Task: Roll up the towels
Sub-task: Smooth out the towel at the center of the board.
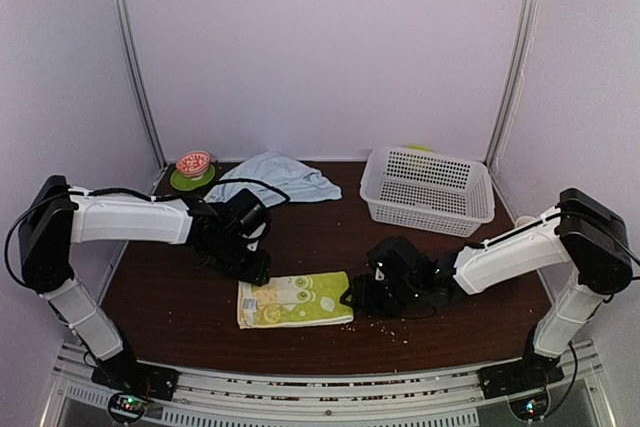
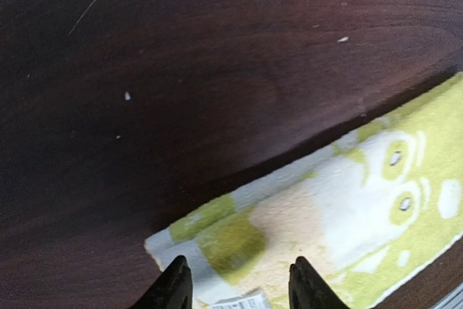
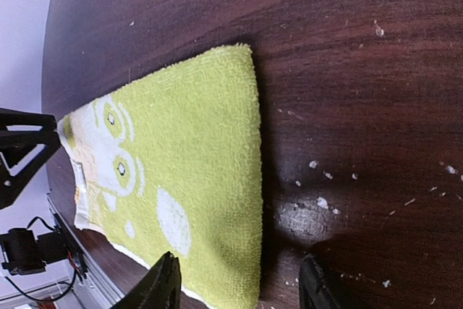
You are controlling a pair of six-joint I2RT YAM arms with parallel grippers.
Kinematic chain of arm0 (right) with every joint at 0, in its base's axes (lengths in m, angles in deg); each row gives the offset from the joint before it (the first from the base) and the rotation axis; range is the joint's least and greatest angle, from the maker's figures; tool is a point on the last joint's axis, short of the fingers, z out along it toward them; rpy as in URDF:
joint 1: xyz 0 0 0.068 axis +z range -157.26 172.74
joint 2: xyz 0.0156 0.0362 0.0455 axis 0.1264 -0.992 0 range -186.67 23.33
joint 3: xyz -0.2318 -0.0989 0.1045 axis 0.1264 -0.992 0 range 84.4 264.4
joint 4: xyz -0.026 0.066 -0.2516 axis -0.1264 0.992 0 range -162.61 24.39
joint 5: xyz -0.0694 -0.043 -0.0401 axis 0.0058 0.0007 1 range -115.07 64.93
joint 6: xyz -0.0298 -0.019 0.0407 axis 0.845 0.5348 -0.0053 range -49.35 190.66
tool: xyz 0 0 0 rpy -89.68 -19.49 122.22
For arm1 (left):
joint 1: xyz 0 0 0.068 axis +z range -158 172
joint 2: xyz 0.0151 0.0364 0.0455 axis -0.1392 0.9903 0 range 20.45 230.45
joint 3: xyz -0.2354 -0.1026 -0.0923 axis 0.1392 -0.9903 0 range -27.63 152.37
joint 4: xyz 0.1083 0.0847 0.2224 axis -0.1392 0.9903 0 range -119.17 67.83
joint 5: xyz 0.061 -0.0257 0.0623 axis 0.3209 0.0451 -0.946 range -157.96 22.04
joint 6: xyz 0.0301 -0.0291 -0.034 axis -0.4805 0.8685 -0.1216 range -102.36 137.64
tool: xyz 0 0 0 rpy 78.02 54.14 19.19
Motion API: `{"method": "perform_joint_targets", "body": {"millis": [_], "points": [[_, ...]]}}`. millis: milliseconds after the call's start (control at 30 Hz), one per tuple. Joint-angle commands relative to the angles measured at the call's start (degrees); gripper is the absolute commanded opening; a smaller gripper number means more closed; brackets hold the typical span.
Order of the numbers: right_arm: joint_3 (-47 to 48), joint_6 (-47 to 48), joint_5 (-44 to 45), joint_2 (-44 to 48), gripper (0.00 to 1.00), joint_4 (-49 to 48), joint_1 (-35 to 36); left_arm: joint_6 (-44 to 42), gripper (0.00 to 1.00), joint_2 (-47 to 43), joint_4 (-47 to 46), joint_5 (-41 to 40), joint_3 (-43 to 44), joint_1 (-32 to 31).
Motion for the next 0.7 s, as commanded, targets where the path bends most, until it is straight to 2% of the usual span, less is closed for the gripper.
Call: {"method": "perform_joint_targets", "body": {"millis": [0, 167, 467, 600, 667], "points": [[-2.94, -5.07, -2.17, -1.55, 0.55, -6.77, -0.87, 1.36, 0.45, 1.13, -0.98, -3.01, -3.73, 2.12], [-3.04, -6.07, -4.36, -3.87, 0.45, -9.40, -1.34, 1.81, 0.41, 3.14, -1.26, -4.33, -5.88, 2.25], [-5.75, -6.95, -5.47, -5.08, 0.17, -12.87, -2.87, 2.21, 0.39, 3.15, -3.69, -2.24, -8.36, 2.07], [-5.75, -3.46, -4.75, -2.81, 0.00, -9.24, -3.69, 2.62, 0.39, 3.08, -4.66, -0.60, -8.67, 0.85], [-5.99, -0.30, -3.53, -0.62, 0.00, -4.47, -4.32, 3.00, 0.40, 2.42, -4.54, -0.46, -8.33, -0.63]]}}
